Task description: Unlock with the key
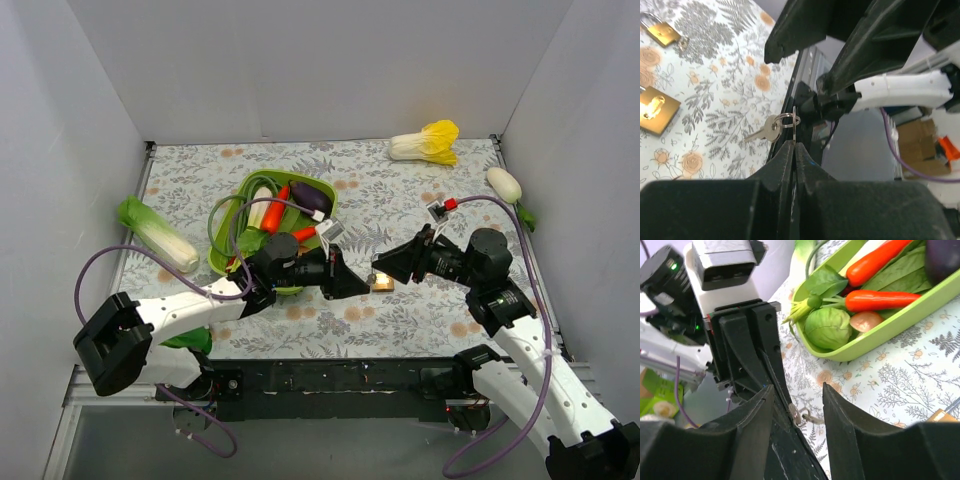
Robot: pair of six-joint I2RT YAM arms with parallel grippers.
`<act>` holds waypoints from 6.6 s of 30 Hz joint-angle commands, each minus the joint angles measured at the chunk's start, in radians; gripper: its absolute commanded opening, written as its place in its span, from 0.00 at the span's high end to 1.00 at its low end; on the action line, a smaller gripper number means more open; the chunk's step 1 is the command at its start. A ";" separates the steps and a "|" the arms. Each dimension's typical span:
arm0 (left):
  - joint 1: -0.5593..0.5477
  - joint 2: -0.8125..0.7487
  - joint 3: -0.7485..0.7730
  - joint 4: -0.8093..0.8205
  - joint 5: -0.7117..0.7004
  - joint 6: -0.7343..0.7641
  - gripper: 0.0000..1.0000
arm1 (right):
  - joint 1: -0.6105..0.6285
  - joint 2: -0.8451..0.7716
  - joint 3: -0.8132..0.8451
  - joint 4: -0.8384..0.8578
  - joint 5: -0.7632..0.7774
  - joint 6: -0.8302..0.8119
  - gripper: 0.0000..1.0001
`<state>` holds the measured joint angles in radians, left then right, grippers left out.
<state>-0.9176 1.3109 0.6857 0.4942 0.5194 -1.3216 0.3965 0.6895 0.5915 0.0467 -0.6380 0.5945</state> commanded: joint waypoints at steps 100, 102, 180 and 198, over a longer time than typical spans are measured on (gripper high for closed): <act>0.003 0.027 0.348 -1.045 0.422 0.590 1.00 | 0.406 0.166 -0.009 -0.096 -0.273 -0.292 0.71; 0.003 0.025 0.348 -1.045 0.422 0.590 1.00 | 0.407 0.169 -0.009 -0.105 -0.272 -0.295 0.73; 0.019 -0.354 -0.245 0.139 -0.180 -0.320 0.24 | 0.412 -0.081 -0.305 0.597 0.313 0.099 0.99; 0.013 -0.320 -0.233 0.175 -0.170 -0.312 0.71 | 0.412 -0.073 -0.320 0.642 0.320 0.123 0.99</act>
<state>-0.8989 0.9821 0.4313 0.6594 0.3546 -1.6474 0.8108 0.6235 0.2787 0.6098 -0.3370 0.7059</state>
